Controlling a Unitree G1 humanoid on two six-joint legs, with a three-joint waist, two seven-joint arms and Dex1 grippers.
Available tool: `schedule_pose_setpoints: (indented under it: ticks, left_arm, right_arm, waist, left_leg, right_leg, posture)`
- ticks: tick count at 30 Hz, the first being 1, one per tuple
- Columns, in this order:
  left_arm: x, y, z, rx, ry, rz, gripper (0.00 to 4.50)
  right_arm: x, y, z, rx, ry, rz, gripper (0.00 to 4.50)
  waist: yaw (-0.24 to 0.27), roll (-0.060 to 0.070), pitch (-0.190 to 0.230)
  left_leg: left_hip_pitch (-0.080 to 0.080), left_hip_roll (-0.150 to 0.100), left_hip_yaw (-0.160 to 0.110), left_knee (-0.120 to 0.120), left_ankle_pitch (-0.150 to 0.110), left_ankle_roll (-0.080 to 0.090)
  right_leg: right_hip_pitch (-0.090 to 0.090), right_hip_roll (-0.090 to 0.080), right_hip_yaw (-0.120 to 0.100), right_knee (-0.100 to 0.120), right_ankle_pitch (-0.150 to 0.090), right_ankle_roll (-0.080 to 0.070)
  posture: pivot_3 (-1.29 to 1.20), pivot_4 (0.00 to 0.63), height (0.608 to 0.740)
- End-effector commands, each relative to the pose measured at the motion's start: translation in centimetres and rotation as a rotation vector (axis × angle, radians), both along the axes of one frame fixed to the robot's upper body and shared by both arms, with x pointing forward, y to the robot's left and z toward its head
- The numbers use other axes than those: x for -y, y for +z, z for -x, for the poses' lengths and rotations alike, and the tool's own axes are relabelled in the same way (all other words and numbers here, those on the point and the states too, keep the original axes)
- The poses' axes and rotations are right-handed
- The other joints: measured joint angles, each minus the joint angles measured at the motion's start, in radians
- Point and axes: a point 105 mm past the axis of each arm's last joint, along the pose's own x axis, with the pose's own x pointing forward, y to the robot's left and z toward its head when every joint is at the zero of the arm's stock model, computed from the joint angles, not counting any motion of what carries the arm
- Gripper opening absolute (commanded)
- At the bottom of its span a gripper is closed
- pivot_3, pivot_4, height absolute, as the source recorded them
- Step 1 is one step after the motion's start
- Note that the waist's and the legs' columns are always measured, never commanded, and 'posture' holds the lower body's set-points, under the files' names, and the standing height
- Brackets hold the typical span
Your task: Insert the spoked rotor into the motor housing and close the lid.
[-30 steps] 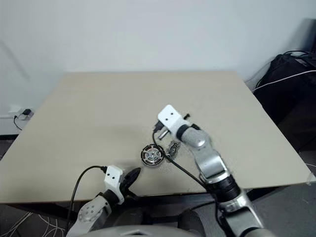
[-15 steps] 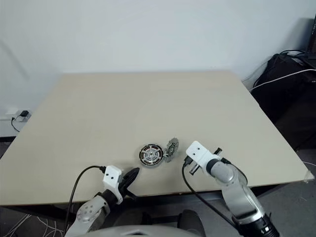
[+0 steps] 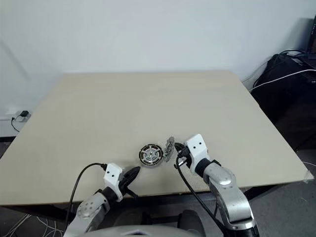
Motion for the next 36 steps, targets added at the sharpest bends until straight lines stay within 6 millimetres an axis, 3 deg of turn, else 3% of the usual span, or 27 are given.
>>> schedule_pose_setpoints:
  ticks: [1,17,29,32,36]
  left_arm:
    - [-0.1,0.7,-0.3,0.038,0.004,0.007,0.0]
    - [-0.6,1.3,0.0,0.049,0.035,0.002,0.0]
    - [-0.7,1.6,-0.1,0.054,0.04,-0.006,0.0]
    - [-0.7,1.6,-0.1,0.055,0.043,-0.007,0.0]
    - [-0.6,1.7,0.1,0.055,0.047,-0.004,0.0]
  right_arm:
    - [-1.7,0.8,-0.8,0.025,0.049,-0.06,0.02]
    - [-7.5,-2.6,-2.5,-0.075,0.174,-0.092,0.02]
    - [-8.6,-6.0,-2.7,-0.158,0.187,-0.025,0.02]
    - [-8.6,-5.1,-2.7,-0.125,0.211,-0.042,0.02]
    - [-8.4,-2.5,-2.3,-0.036,0.262,-0.086,0.91]
  waist:
    - [-0.001,0.0,0.0]
    - [-0.002,0.001,0.0]
    - [-0.003,0.001,-0.002]
    - [-0.002,0.002,-0.003]
    - [-0.001,0.003,-0.003]
  left_leg:
    - [0.0,0.0,0.0,0.0,0.0,0.0]
    - [0.0,0.0,0.001,-0.001,0.0,0.0]
    - [0.001,0.0,0.002,-0.001,0.0,-0.001]
    - [0.001,0.0,0.003,-0.002,0.0,-0.001]
    - [0.001,0.0,0.003,-0.002,0.0,-0.001]
  right_leg:
    - [0.0,0.0,0.0,0.0,0.0,0.0]
    - [-0.001,0.0,0.001,0.0,0.001,-0.002]
    - [-0.001,0.0,0.001,0.001,0.001,-0.002]
    - [-0.001,0.0,0.001,0.001,0.001,-0.002]
    - [-0.001,0.0,0.001,0.0,0.001,-0.002]
  posture:
    - [0.0,0.0,0.74]
    - [0.0,0.0,0.74]
    - [0.0,0.0,0.74]
    - [0.0,0.0,0.74]
    - [0.0,0.0,0.74]
